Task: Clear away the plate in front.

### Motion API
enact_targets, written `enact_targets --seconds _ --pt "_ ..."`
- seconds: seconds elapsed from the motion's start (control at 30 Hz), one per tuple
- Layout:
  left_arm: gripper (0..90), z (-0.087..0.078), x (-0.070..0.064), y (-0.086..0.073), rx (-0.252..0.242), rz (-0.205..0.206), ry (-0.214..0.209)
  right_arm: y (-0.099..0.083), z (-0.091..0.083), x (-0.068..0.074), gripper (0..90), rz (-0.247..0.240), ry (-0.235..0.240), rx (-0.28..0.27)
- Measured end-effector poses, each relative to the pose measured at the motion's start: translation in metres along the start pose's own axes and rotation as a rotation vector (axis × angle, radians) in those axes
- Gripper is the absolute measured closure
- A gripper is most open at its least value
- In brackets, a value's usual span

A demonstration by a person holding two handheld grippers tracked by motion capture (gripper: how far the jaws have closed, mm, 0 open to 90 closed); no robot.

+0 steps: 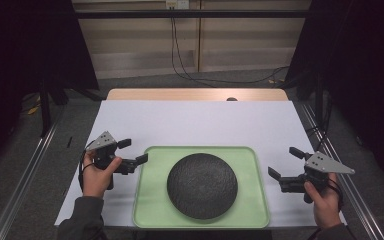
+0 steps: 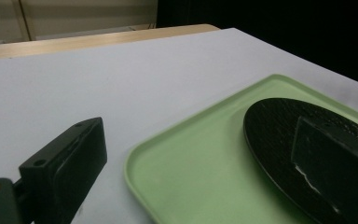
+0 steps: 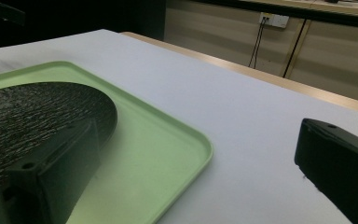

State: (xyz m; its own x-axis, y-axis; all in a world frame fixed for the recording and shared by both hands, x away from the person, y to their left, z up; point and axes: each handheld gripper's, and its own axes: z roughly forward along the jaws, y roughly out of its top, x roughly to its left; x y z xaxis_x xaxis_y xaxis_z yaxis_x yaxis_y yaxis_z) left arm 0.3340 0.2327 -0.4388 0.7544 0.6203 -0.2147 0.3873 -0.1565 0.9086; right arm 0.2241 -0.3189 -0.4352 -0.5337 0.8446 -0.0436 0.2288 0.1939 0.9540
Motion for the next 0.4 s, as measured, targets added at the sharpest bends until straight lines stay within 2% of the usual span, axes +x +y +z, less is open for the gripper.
enact_targets --seconds 0.07,0.1,0.13,0.23,0.33,0.4 --pt "3.1 -0.0026 0.0021 -0.0017 -0.004 -0.011 0.006 -0.0003 0.0004 -0.0002 0.0 -0.002 -0.005 0.001" --pt "3.1 -0.0048 0.0023 -0.0029 0.001 -0.014 0.026 -0.0007 0.0009 0.0003 0.0 0.002 0.003 0.005" --pt "3.0 -0.0056 0.0035 -0.0038 -0.003 -0.017 0.021 -0.001 0.0011 0.0007 0.0 0.006 0.007 0.015" --pt "3.0 -0.0092 0.0045 -0.0057 0.004 -0.023 0.06 -0.0016 0.002 0.001 0.0 -0.001 0.01 0.019" --pt "2.9 -0.0107 0.006 -0.007 0.004 -0.026 0.05 -0.0019 0.0031 0.0012 0.0 0.001 0.003 0.025" --pt "2.9 -0.0106 0.005 -0.0077 0.018 -0.022 0.07 -0.0036 0.0073 0.002 0.0 0.003 0.009 0.047"
